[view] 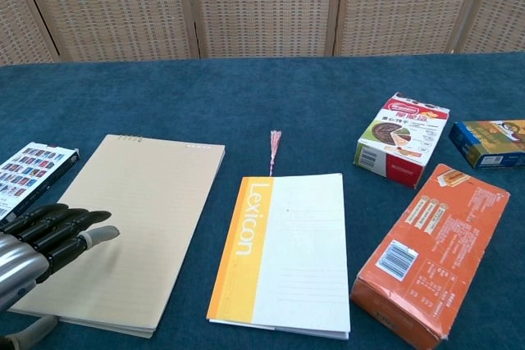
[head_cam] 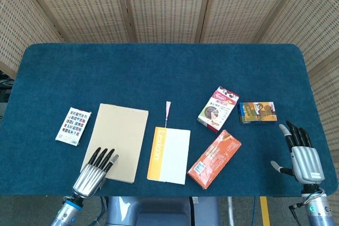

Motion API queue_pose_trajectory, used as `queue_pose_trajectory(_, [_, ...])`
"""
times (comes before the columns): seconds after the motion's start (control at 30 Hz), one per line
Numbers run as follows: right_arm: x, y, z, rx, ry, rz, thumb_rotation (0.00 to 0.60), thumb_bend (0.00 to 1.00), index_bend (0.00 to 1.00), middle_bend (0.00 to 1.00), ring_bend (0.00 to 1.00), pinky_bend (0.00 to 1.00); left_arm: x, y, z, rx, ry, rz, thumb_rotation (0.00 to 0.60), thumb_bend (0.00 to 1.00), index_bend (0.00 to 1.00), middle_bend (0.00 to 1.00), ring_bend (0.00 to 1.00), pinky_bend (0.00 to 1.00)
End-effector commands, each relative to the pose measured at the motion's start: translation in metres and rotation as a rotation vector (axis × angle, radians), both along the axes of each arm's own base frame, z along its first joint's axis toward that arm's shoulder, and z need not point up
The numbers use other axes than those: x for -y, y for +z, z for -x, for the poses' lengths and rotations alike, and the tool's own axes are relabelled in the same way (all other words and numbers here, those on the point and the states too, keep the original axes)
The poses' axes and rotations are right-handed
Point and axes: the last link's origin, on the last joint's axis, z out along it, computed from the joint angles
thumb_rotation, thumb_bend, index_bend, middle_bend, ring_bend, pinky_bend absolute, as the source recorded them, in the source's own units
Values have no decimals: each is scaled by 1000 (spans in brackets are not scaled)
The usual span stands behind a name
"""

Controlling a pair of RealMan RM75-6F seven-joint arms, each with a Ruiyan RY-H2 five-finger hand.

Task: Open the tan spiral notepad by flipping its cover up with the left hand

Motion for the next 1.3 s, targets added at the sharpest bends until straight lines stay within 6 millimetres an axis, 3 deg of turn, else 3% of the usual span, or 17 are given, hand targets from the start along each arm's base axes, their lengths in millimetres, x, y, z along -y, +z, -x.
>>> queue_pose_trajectory(0.03, [0,0,0,2,-1,-1,600,2,0,0,0,0,0,-1,-1,0,-1,0,600,370,0,0,0,0])
queue_pose_trajectory(0.57, [0,0,0,5,1,0,600,2,0,0,0,0,-5,-9,-3,-21,-18,-5,600,401,0,0,0,0])
queue_pose_trajectory(1.3, [1,1,0,16,-6,1,600,2,0,0,0,0,-24,-12,-10,-37,-12,-45,600,527,0,0,0,0])
